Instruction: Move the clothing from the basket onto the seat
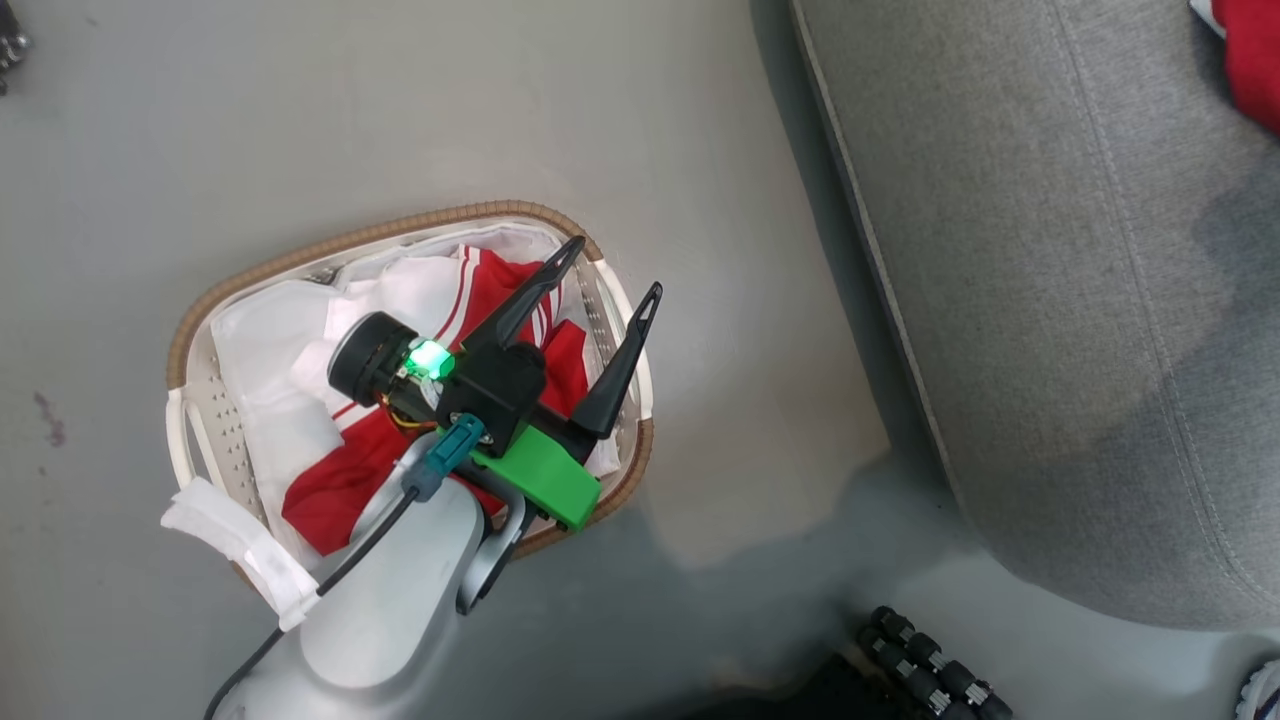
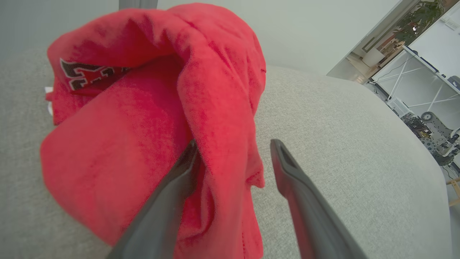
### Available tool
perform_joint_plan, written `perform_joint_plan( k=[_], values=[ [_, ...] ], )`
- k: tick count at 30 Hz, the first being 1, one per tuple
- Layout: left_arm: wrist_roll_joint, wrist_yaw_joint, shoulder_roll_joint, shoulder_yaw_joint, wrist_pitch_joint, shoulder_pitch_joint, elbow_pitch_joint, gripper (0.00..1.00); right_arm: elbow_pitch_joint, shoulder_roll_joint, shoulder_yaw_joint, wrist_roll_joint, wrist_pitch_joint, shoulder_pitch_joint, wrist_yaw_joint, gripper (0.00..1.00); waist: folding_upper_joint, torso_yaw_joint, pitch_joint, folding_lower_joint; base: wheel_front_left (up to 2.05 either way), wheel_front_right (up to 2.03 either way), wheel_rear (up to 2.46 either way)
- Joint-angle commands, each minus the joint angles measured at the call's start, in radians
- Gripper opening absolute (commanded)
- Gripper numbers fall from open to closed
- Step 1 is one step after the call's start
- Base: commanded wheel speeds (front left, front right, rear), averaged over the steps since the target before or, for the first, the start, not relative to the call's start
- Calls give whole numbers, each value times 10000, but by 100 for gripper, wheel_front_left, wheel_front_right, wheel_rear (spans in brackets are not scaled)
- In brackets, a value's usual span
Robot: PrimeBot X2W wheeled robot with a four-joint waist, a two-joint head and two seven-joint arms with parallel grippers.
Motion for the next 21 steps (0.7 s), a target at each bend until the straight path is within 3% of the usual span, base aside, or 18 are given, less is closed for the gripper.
perform_joint_plan(
  k=[1,5,18,21],
  values=[
    [-80,-31,-43,71,-9,150,5,100,-114,-6,8,-84,-5,264,-14,100,-1,42,-333,-1,0,0,0],
    [-160,-32,-192,220,-9,412,-37,100,-480,122,126,-64,-5,976,-14,100,-1,199,-963,-1,0,0,0],
    [-547,-33,-812,1244,-9,1604,-175,100,-1245,-391,927,-96,-5,1773,-14,100,-1,1160,-3489,-1,0,0,0],
    [-646,-33,-956,1687,-9,2022,-165,100,-1262,-170,1311,-144,-4,1840,-14,100,-1,1411,-4116,-1,0,0,0]
  ],
)
